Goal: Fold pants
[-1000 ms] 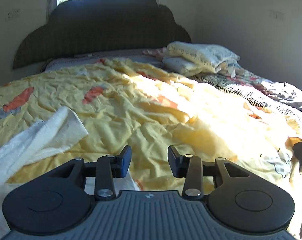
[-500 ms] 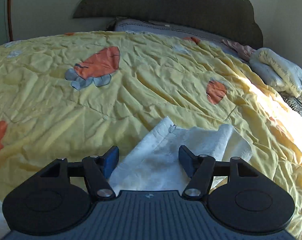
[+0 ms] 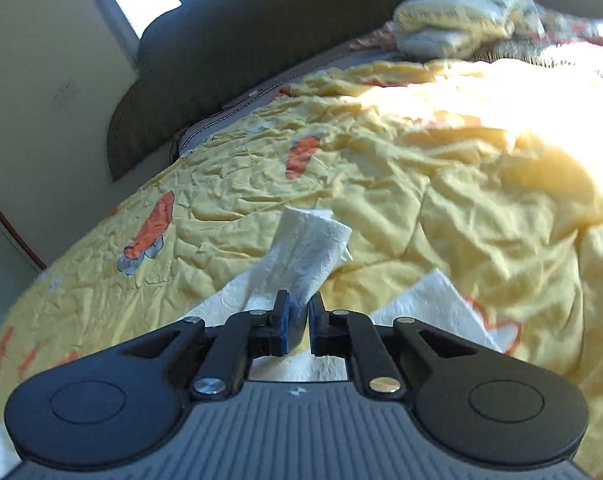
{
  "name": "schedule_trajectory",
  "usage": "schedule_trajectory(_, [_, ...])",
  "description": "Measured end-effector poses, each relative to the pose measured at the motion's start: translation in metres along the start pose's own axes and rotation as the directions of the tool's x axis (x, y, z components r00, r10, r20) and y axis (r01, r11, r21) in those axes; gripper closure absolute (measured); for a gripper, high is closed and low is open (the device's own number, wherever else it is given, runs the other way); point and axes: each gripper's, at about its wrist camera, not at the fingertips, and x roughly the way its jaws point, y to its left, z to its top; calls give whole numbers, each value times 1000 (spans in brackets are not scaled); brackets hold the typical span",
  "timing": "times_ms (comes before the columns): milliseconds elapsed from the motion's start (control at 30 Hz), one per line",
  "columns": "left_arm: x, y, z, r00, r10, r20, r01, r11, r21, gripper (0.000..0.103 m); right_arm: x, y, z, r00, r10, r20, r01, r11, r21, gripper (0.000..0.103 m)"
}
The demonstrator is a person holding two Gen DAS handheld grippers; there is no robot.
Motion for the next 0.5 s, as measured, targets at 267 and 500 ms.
schedule_trajectory(267, [3,-11,2,999,45,11,-46,997,60,89,25,-34,-2,987,158,7,-153,945,290,75])
schedule_trajectory(500, [-6,-9,0,999,17,37,-19,999,34,97,-16,-28,1,966,219,137,-250,929,273,98])
